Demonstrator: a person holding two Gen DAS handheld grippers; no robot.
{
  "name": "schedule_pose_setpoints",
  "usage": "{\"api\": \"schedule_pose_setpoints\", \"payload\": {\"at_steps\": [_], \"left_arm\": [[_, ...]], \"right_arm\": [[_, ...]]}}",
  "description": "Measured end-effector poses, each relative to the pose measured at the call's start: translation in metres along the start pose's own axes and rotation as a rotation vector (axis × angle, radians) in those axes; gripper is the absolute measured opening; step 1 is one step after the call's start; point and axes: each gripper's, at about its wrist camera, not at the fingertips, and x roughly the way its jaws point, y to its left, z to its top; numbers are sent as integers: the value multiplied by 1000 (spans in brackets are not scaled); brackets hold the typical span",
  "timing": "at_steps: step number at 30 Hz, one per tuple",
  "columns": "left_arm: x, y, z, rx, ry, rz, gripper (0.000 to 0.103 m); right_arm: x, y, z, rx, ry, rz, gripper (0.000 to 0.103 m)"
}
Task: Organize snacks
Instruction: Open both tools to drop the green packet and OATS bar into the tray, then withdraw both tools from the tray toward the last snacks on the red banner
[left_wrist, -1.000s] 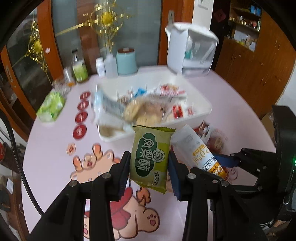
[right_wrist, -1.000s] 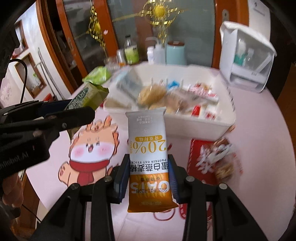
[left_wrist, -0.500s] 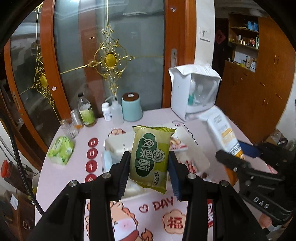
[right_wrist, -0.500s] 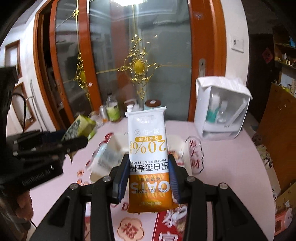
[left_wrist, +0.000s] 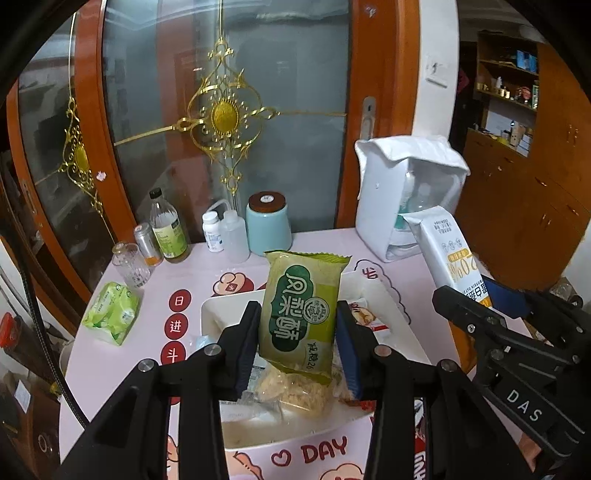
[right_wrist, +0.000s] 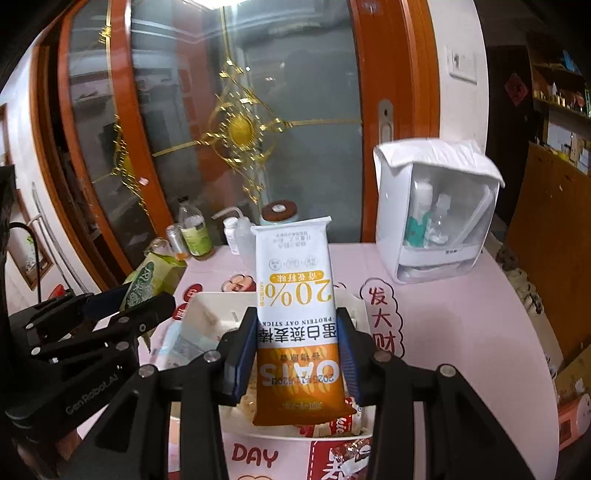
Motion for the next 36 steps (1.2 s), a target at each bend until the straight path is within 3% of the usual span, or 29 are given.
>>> {"api": "schedule_pose_setpoints", "payload": {"at_steps": [7, 9, 11, 13, 17, 22, 36], "left_arm": [[53, 5, -4, -26, 83, 22, 40], [67, 6, -6, -24, 117, 28, 58], [76, 9, -10, -29, 133, 63, 83], [83, 13, -12, -40, 141, 63, 90], [94, 22, -18, -69, 177, 31, 90], [95, 23, -21, -70, 184, 46, 90], [67, 10, -26, -57, 164, 57, 90]], "right_arm": [[51, -7, -6, 8, 100, -23, 43], [65, -10, -10, 11, 142, -63, 43], [75, -14, -15, 18, 184, -60, 47], [82, -18, -20, 36, 219, -43, 51], [88, -21, -26, 41, 244, -37, 52], [86, -19, -26, 37, 246, -23, 52], [53, -17, -32, 9, 238, -27, 52]]}}
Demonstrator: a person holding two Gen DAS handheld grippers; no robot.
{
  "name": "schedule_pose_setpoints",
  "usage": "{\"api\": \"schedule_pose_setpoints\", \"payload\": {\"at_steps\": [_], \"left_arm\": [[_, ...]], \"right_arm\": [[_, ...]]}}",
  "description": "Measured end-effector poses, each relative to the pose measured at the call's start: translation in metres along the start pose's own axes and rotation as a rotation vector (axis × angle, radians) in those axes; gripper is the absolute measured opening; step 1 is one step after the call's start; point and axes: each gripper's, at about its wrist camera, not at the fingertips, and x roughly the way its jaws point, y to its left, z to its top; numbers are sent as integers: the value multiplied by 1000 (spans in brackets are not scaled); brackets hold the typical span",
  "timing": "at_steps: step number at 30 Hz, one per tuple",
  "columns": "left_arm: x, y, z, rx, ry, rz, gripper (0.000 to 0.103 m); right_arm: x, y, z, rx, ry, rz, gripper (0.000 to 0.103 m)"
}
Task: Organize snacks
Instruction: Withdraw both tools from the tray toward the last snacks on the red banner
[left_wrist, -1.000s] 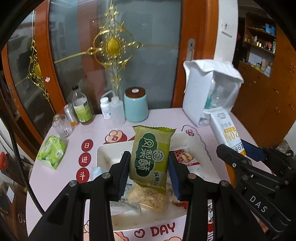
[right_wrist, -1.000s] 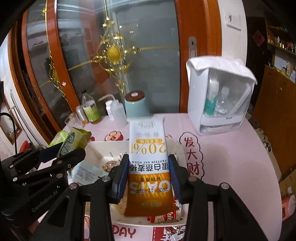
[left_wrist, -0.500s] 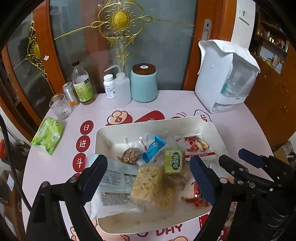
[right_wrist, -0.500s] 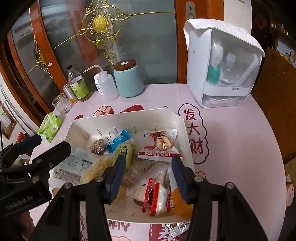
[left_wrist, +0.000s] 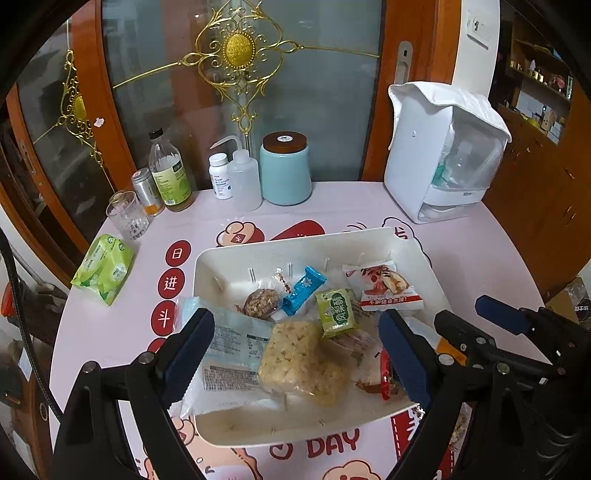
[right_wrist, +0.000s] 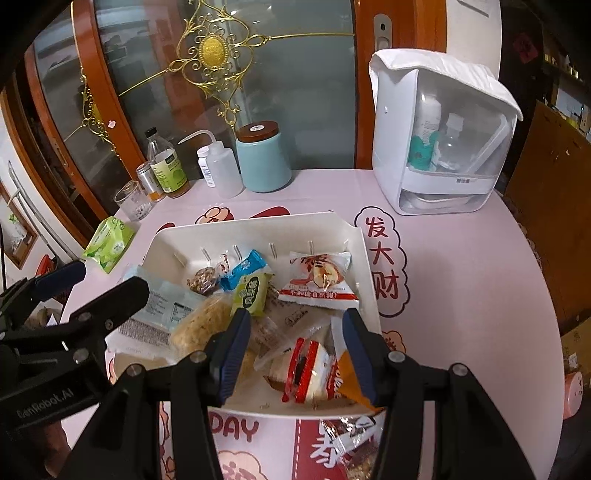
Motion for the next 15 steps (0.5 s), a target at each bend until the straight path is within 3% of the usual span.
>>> {"api": "schedule_pose_setpoints", "payload": {"at_steps": [9, 15], "left_arm": [[-42, -15, -14, 2, -40, 6, 90], [-82, -33, -29, 17, -78, 2, 90]], "right_arm": [[-46, -12, -23, -3, -20, -9, 53], [-91, -30, -48, -1, -100, -20, 53]]}}
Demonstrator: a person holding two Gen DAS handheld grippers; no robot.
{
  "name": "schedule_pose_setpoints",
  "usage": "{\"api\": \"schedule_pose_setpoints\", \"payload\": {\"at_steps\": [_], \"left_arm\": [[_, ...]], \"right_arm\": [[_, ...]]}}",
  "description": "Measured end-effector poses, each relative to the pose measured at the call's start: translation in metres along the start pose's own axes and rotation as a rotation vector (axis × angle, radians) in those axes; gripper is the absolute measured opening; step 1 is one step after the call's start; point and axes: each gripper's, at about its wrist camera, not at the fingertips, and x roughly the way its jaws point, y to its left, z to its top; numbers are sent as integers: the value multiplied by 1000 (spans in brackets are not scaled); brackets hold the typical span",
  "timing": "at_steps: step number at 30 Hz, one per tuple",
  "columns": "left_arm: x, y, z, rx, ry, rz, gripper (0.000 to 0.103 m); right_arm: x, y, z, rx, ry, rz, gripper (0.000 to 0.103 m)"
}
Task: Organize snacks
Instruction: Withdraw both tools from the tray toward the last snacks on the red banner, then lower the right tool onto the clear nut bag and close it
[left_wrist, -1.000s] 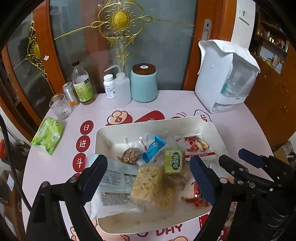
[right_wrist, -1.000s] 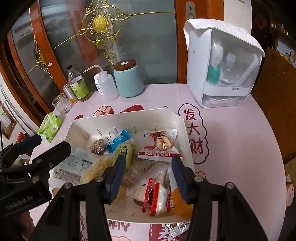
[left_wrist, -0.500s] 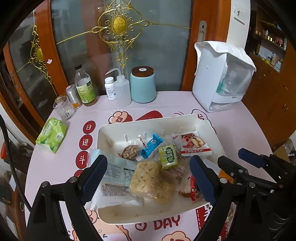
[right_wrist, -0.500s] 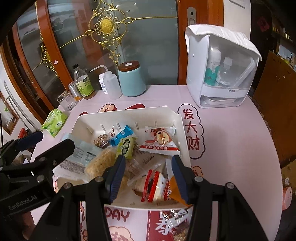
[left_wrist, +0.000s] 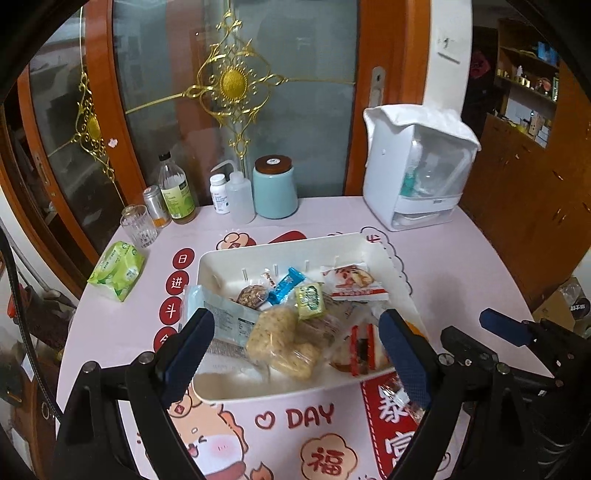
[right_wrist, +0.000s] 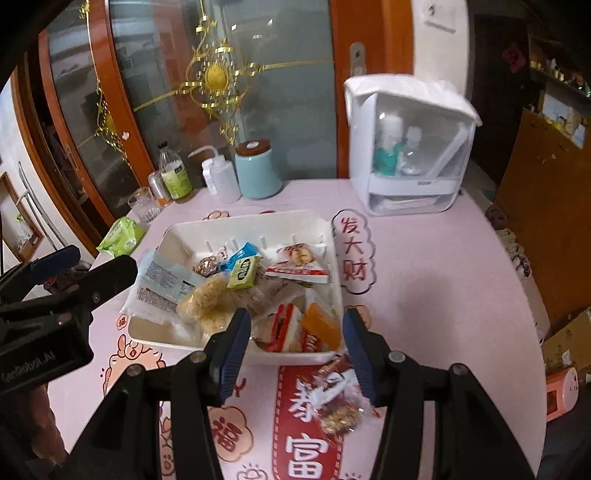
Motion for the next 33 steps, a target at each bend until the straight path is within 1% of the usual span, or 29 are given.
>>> {"api": "schedule_pose_setpoints", "payload": {"at_steps": [4, 7, 10, 16, 19, 21, 25, 26, 29, 31, 33], "left_arm": [[-27, -19, -14, 25, -20, -5, 90], [-43, -32, -23, 44, -31, -18, 90], [-57, -47, -33, 63, -43, -30, 91], [-69, -75, -53, 96, -43, -53, 91], [-66, -85, -63, 109, -28, -70, 91], [-63, -90, -70, 116, -17, -78, 91], [-48, -97, -90, 128, 22, -104, 92], [-42, -98, -94, 132, 36, -110, 91], [-21, -98, -108, 137, 77, -132, 92], [-7, -96, -115, 132, 101, -147, 91], [8, -94, -124, 123, 126, -161, 92]], "right_arm": [[-31, -13, -17, -12, -73, 2, 52], [-48, -22, -29, -35, -104, -30, 52], [-59, -33, -41, -38, -110, -35, 52], [-65, -57, -65, -6, -86, -42, 52], [-60, -69, -77, 10, -46, -40, 52], [-51, -74, -85, -1, -9, -44, 52], [-35, -76, -102, -45, 26, -122, 52], [-28, -77, -106, -39, 40, -127, 52], [-7, -83, -114, 5, 95, -76, 52], [11, -84, -120, 29, 127, -17, 52], [30, -83, -125, 50, 165, -2, 52]]}}
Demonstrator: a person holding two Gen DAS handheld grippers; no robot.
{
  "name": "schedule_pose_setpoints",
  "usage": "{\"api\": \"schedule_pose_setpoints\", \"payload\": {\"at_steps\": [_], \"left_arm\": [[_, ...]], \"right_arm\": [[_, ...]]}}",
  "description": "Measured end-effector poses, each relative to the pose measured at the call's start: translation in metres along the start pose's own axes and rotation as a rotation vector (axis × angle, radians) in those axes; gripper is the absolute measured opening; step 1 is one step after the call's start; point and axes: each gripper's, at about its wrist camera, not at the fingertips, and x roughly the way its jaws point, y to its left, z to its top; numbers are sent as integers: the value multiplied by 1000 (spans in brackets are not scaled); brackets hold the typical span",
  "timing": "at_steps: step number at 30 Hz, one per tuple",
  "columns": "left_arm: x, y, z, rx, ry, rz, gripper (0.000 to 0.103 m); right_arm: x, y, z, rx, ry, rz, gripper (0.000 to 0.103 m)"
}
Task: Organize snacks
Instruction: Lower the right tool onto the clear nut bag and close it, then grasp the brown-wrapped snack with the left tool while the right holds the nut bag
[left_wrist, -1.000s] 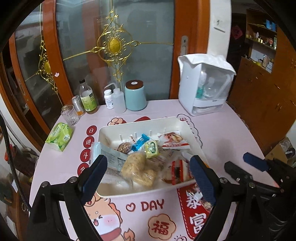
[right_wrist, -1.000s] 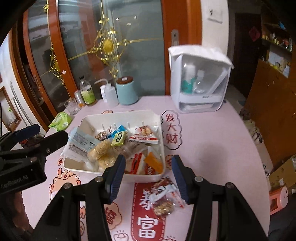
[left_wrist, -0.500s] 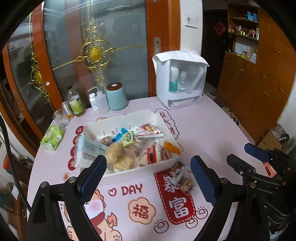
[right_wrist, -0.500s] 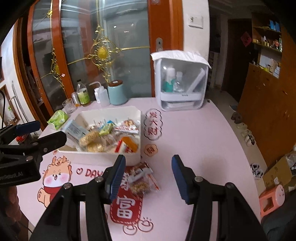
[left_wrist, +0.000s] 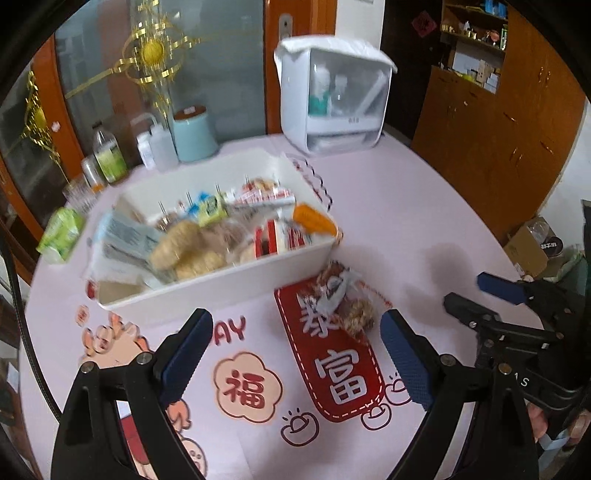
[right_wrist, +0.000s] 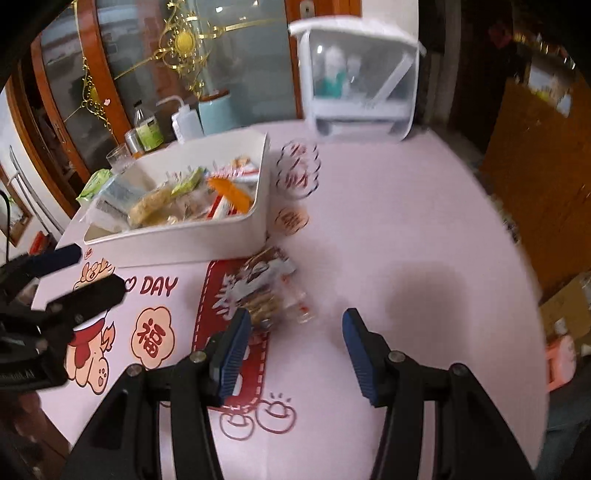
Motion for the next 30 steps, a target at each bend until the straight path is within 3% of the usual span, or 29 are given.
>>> {"api": "schedule_pose_setpoints", "payload": {"at_steps": [5, 11, 15, 20, 23, 30], "left_arm": [[34, 4, -11, -3, 29, -28, 91], [70, 7, -16, 62, 52, 3, 91], [89, 14, -16, 61, 75, -4, 91], [102, 23, -15, 34, 94, -26, 91], [107, 25, -14, 32, 103, -32, 92], [120, 16, -14, 52, 120, -58, 91]], "right_arm": [[48, -1, -2, 101, 90, 60, 52], [96, -9, -1, 270, 183, 133, 52], [116, -9, -1, 364, 215, 236, 54], [118, -1, 4, 321, 179, 204, 55], [118, 0, 6, 296, 178, 242, 41], [96, -29, -11, 327, 120, 116, 38]]}}
